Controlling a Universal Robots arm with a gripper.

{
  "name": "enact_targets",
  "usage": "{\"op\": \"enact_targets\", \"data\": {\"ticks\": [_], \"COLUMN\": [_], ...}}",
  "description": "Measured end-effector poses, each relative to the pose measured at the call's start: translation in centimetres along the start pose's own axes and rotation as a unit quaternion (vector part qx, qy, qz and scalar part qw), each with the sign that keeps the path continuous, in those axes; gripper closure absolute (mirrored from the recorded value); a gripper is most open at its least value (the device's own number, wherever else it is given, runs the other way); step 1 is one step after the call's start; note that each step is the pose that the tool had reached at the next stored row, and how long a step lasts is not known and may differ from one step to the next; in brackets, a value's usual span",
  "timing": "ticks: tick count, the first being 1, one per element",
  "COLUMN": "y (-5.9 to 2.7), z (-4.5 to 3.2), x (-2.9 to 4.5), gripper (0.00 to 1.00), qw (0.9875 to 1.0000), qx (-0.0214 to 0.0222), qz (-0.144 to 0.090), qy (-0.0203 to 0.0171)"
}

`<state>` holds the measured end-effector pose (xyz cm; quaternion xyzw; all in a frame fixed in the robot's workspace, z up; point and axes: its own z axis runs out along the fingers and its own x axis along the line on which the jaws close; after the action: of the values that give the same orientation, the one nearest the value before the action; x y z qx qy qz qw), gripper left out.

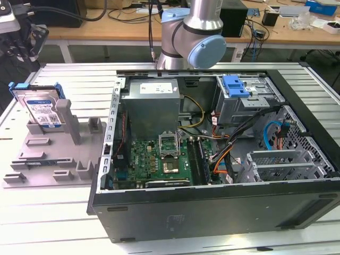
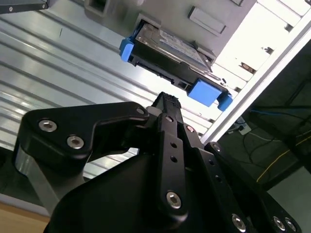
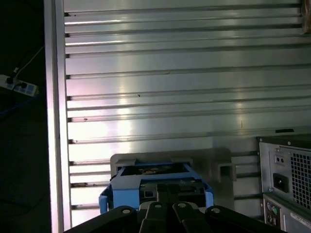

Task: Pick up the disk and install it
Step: 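Pick up the disk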

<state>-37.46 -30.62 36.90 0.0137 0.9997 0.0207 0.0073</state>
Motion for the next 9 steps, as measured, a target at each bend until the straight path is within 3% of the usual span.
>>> {"op": "enact_targets", "data": {"ticks": [2, 5, 7, 9], "y": [0.00, 0.00, 0.00, -0.01], "z": [-0.01, -0.01, -0.01, -0.01], "x": [0.03, 0.04, 0.07, 0.09], "gripper": [0.89, 0.89, 0.89, 0.89], "qw": [0.9997, 0.9984, 0.9959, 0.9944], "qx": [-0.0003, -0.0007, -0.0009, -0.0010], "qz": [-0.023, -0.057, -0.090, -0.106], "qy": [0.0011, 0.0024, 0.0038, 0.0044]}}
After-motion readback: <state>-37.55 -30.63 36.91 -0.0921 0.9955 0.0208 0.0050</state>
